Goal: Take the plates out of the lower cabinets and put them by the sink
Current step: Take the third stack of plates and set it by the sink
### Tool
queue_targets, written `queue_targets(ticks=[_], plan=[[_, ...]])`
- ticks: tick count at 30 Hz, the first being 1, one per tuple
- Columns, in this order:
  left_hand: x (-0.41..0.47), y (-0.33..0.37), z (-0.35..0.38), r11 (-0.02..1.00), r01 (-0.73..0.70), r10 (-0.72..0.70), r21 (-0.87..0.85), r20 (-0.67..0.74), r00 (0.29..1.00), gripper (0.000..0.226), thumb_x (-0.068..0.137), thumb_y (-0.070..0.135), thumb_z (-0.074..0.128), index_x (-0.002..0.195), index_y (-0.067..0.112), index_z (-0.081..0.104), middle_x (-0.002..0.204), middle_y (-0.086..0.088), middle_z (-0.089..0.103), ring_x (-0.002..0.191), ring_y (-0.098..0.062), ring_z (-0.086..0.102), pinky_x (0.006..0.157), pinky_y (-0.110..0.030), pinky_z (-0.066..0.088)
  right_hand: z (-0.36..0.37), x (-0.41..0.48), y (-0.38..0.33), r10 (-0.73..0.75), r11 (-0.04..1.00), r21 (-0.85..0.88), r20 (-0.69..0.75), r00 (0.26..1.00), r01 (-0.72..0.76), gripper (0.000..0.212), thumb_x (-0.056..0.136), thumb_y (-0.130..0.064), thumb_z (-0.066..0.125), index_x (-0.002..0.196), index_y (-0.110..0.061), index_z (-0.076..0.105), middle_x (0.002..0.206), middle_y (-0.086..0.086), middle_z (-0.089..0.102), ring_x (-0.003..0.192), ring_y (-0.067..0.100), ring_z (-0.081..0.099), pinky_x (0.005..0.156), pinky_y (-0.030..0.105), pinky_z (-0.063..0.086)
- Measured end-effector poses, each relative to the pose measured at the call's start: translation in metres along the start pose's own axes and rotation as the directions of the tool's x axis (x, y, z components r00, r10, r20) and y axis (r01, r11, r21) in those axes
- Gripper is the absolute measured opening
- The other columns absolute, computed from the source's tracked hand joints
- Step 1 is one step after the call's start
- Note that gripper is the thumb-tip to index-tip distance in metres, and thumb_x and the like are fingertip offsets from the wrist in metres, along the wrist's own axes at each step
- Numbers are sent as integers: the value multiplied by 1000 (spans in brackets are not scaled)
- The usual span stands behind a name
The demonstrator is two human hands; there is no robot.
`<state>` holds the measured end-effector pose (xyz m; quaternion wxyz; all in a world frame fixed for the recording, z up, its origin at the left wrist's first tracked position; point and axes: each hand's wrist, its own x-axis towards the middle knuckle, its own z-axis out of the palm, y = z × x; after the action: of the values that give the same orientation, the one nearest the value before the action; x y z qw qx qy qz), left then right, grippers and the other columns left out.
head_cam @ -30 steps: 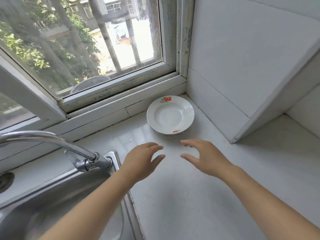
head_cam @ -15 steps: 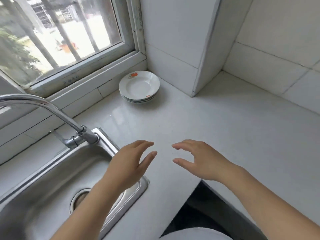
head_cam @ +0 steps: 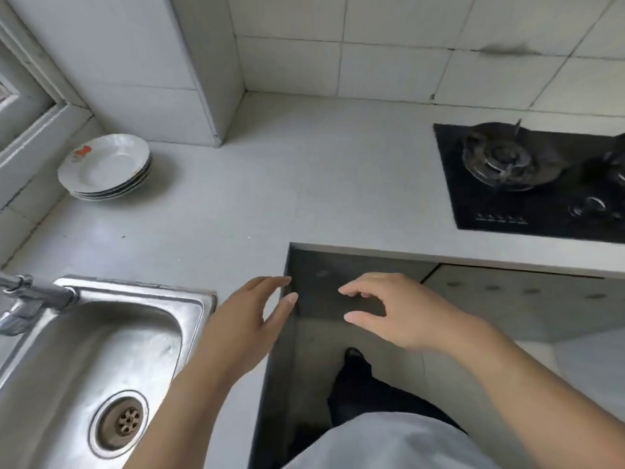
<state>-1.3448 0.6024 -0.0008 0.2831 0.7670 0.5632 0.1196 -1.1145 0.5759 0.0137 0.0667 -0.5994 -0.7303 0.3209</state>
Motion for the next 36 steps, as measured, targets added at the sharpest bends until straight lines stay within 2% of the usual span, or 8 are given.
queue_targets(ticks=[3, 7, 13, 15, 20, 28, 32, 36], plan=[[0, 28, 11, 996, -84, 83, 11, 60, 995, 39, 92, 50, 38, 128, 37, 49, 129, 23, 49, 90, 0, 52, 76, -19, 37, 0, -39, 16, 97, 994, 56, -79, 992, -93, 39, 88, -47, 52, 126, -38, 49, 122, -25, 51, 104, -8, 42, 78, 7, 32], [1, 74, 32, 980, -199, 194, 21, 135, 972, 39, 91, 49, 39, 127, 37, 49, 128, 24, 48, 86, -1, 55, 76, -22, 41, -3, -90, 39, 222, 971, 123, -159, 962, -204, 39, 88, -47, 52, 126, -38, 49, 121, -25, 51, 110, -5, 45, 87, 16, 34], [3, 158, 76, 914, -403, 382, 36, 256, 888, 41, 92, 48, 39, 129, 32, 48, 133, 17, 50, 117, -6, 49, 91, -25, 40, -15, -171, 83, 366, 923, 228, -268, 891, -310, 41, 87, -47, 54, 126, -35, 50, 125, -20, 54, 112, -2, 49, 94, 21, 38], [1, 193, 96, 886, -461, 430, 44, 293, 854, 42, 91, 49, 39, 128, 32, 49, 134, 14, 51, 118, -8, 50, 93, -28, 41, -19, -206, 102, 414, 902, 263, -306, 857, -342, 42, 87, -46, 55, 127, -33, 51, 126, -19, 54, 109, 3, 55, 96, 23, 40], [-13, 279, 161, 821, -568, 516, 51, 360, 777, 43, 91, 50, 38, 128, 32, 49, 135, 8, 51, 115, -14, 54, 91, -32, 46, -20, -294, 158, 489, 868, 314, -401, 774, -386, 41, 87, -43, 56, 126, -32, 52, 126, -19, 54, 102, -12, 42, 78, -1, 31], [-59, 423, 276, 716, -691, 633, -96, 505, 586, 44, 90, 48, 43, 129, 29, 51, 132, 11, 54, 101, -10, 59, 91, -30, 47, -3, -453, 243, 680, 733, 444, -474, 559, -515, 41, 87, -42, 57, 126, -29, 53, 124, -15, 56, 99, -8, 42, 75, 0, 29], [-81, 489, 328, 663, -729, 669, -168, 570, 477, 40, 90, 48, 43, 126, 33, 53, 128, 15, 55, 107, -5, 55, 88, -25, 43, 4, -520, 270, 784, 620, 543, -454, 423, -566, 38, 88, -43, 56, 124, -32, 53, 123, -18, 56, 105, 0, 50, 83, 15, 35], [-94, 543, 376, 604, -767, 693, -219, 620, 369, 36, 91, 47, 43, 123, 35, 54, 124, 19, 55, 112, -2, 52, 90, -24, 42, 13, -571, 300, 849, 523, 599, -431, 306, -606, 39, 89, -42, 55, 126, -31, 52, 125, -16, 55, 104, -2, 46, 82, 12, 29]])
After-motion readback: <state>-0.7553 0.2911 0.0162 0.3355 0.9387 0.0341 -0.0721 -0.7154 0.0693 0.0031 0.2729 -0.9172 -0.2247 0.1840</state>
